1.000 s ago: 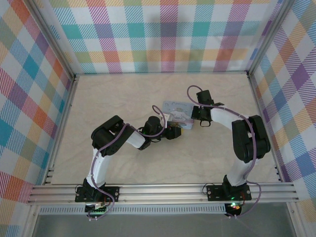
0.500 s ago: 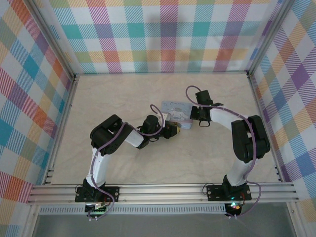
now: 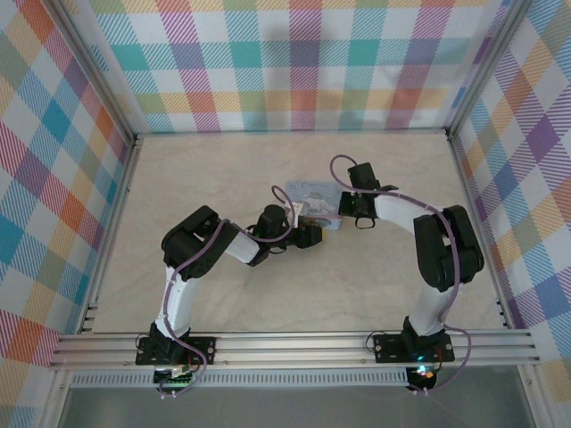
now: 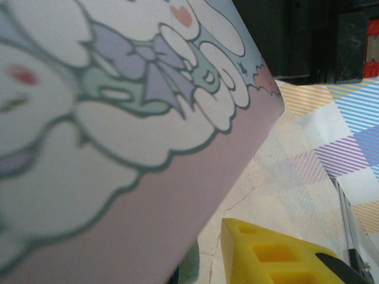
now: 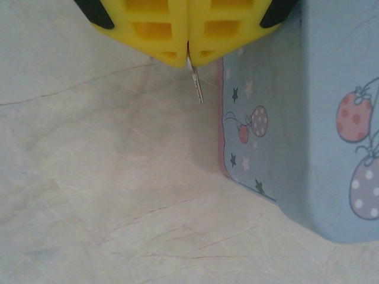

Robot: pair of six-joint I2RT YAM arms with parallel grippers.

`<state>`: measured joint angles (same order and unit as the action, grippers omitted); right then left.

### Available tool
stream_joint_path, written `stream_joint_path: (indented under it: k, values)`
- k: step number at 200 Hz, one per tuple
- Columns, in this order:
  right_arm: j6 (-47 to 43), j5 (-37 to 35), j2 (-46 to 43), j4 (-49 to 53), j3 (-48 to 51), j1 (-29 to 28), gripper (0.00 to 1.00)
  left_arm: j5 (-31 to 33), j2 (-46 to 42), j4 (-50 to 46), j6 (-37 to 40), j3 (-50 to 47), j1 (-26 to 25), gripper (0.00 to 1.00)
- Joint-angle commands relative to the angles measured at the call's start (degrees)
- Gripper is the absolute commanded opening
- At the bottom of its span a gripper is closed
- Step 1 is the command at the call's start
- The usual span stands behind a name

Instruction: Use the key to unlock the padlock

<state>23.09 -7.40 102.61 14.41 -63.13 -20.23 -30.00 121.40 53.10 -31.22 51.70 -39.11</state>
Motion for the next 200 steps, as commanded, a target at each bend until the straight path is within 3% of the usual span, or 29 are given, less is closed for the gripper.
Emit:
stream_joint_path:
  k: [1, 127, 157, 200]
  values:
    - [-0.68, 1.65, 0.84, -1.40, -1.82, -1.19, 0.00, -0.24, 2.68, -5.44, -1.30, 1.33, -0.14, 0.36]
    - [-0.68, 1.42, 0.75, -1.49, -1.51, -1.31, 0.00, 8.39, -1.23, -3.52, -3.08, -7.74, 2.19, 0.43]
    - [-0.42, 1.68, 0.78, -1.67, -1.58, -1.57, 0.00, 9.20, -0.68, -4.43, -3.29, -6.50, 2.27, 0.41]
    - [-0.42, 1.44, 0.80, -1.76, -1.47, -2.10, 0.00, 9.43, -0.12, -6.97, -2.54, -4.81, 2.46, 0.28]
